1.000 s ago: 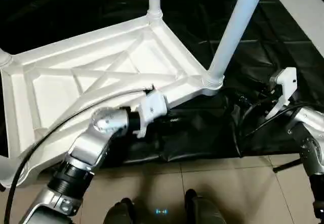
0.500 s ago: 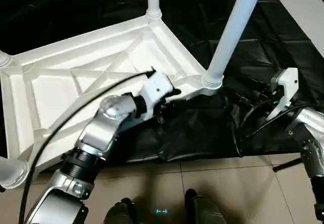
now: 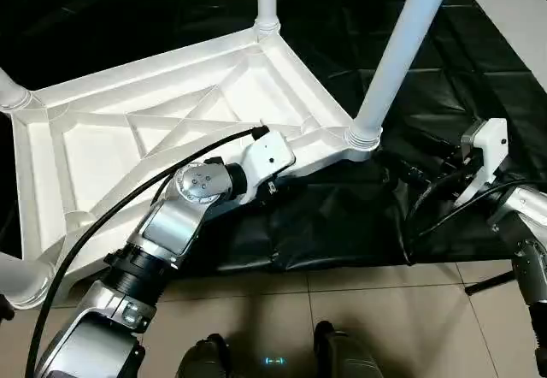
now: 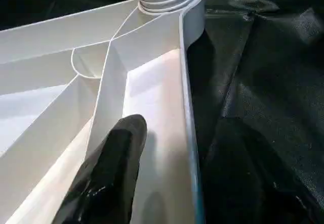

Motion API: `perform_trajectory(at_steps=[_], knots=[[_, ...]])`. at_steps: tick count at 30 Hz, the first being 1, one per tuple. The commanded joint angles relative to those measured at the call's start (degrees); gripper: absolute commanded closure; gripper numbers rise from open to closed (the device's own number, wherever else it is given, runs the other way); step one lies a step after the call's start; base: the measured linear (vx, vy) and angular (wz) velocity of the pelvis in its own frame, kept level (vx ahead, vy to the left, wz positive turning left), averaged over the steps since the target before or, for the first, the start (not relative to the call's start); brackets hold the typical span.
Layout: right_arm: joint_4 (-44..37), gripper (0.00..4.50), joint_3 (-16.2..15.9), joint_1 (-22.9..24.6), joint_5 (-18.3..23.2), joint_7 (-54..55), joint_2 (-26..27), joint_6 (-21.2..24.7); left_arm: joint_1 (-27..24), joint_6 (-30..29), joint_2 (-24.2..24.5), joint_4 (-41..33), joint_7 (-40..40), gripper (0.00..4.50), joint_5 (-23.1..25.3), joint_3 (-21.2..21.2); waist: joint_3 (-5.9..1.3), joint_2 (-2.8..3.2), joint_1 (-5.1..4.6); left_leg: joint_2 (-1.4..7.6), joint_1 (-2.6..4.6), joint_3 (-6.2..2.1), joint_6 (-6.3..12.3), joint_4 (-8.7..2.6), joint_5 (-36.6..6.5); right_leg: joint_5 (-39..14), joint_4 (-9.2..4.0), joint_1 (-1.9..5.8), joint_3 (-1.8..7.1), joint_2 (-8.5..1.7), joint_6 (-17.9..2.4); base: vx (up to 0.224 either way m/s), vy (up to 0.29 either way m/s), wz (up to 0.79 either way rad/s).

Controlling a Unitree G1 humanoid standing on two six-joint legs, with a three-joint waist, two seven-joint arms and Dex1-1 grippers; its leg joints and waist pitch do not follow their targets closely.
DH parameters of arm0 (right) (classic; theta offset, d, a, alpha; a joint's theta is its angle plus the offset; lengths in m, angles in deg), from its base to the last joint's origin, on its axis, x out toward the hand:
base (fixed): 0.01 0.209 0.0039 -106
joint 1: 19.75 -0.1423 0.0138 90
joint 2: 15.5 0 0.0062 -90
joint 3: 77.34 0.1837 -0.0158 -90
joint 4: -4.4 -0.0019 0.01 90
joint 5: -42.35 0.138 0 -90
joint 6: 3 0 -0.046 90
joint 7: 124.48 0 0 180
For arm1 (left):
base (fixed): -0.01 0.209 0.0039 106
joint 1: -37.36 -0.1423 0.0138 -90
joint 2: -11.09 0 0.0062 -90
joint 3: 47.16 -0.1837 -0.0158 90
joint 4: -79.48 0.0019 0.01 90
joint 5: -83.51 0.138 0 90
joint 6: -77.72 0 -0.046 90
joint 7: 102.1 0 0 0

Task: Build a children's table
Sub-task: Rotate leg to tighten

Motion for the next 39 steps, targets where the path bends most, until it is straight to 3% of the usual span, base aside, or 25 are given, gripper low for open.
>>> perform_trajectory(at_steps=[1,4,6,10,11,15,17,22,23,31,38,39], knots=[[-0.9,1.38,0.6,0.3,-0.2,-0.3,-1.1,0.1,-0.3,-1.1,0.3,1.9,-1.1,2.12,1.0,-1.0,-5.15,-0.51,0.09,-0.11,0.74,0.36,8.05,-2.91,-9.5,-10.9,-2.81,4.37,0.53,-0.51,-15.5,0.0,0.0,0.0],[-0.7,1.38,0.6,0.1,-0.3,-0.4,-1.3,0.1,0.0,-2.1,0.5,2.4,-2.3,2.12,1.1,-1.7,-5.12,-0.59,0.11,-0.16,0.73,0.33,7.65,-2.98,-10.0,-12.2,-2.93,4.34,0.55,-0.56,-14.9,0.0,0.0,0.0],[-0.6,1.38,0.7,-0.1,-0.3,-0.5,-1.6,0.1,0.4,-3.5,0.7,2.6,-3.2,2.41,1.2,-2.4,-5.12,-0.55,0.12,-0.16,0.77,0.31,7.44,-3.0,-10.0,-12.4,-2.94,4.28,0.57,-0.57,-14.8,0.0,0.0,0.0],[-0.4,1.38,0.9,-0.4,-0.4,-0.6,-1.9,0.2,1.3,-5.4,0.6,2.7,-4.3,2.55,1.0,-2.8,-5.09,-0.33,0.13,-0.19,0.7,0.29,7.54,-2.97,-9.7,-11.9,-2.9,4.29,0.57,-0.56,-14.9,0.0,0.0,0.0],[-0.4,1.38,0.9,-0.5,-0.5,-0.6,-2.0,0.1,1.7,-6.1,0.6,2.6,-5.1,2.81,0.9,-2.9,-5.12,-0.46,0.11,-0.24,0.65,0.32,7.63,-2.96,-9.5,-11.7,-2.9,4.36,0.57,-0.52,-15.0,0.0,0.0,0.0],[-0.4,1.38,0.9,-0.6,-0.5,-0.5,-2.2,0.0,1.9,-6.7,0.9,2.4,-6.2,2.97,1.1,-3.2,-5.04,-0.36,0.11,-0.24,0.65,0.3,7.62,-3.03,-10.0,-12.4,-3.04,4.34,0.52,-0.54,-15.0,0.0,0.0,0.0],[-0.3,1.38,1.0,-0.8,-0.5,-0.5,-2.3,0.0,1.9,-7.0,1.1,2.2,-6.6,3.35,1.2,-3.4,-5.01,-0.36,0.1,-0.22,0.66,0.29,7.49,-3.05,-10.3,-12.7,-3.06,4.32,0.51,-0.55,-14.9,0.0,0.0,0.0],[0.3,1.38,1.6,-1.9,-0.1,-0.7,-2.8,0.1,1.2,-7.8,2.7,1.0,-8.7,3.45,1.6,-4.4,-4.96,-0.38,-0.04,-0.22,0.63,0.24,7.42,-3.12,-10.2,-12.9,-3.06,4.33,0.52,-0.61,-14.8,0.0,0.0,0.0],[0.6,1.38,1.8,-2.2,0.0,-0.8,-3.0,0.0,0.9,-7.9,3.0,0.8,-9.2,3.76,1.9,-4.6,-4.98,-0.51,-0.06,-0.18,0.65,0.24,7.53,-3.09,-9.7,-12.2,-2.9,4.35,0.53,-0.55,-15.0,0.0,0.0,0.0],[1.9,1.38,3.1,-2.8,0.5,-0.4,-3.2,-0.5,0.1,-7.6,3.6,-0.1,-9.6,4.33,1.5,-4.3,-4.86,-0.51,-0.1,-0.19,0.62,0.37,8.06,-3.07,-9.1,-11.3,-2.93,4.34,0.54,-0.53,-15.5,0.0,0.0,0.0],[1.3,1.38,2.6,-2.3,4.1,-4.4,-1.6,0.8,-2.9,-4.5,5.2,-2.8,-11.7,4.5,0.1,-3.7,-4.36,-0.63,-0.17,0.0,0.77,0.29,7.25,-3.5,-12.4,-17.2,-3.61,3.84,0.51,-0.65,-13.5,0.0,0.0,0.0],[1.6,1.22,2.6,-2.6,4.2,-4.5,-1.4,0.6,-3.3,-4.0,5.5,-3.3,-12.0,4.5,0.0,-3.7,-4.44,-0.61,-0.16,0.01,0.76,0.26,7.15,-3.49,-12.3,-17.1,-3.52,3.88,0.52,-0.68,-13.4,0.0,0.0,0.0]])
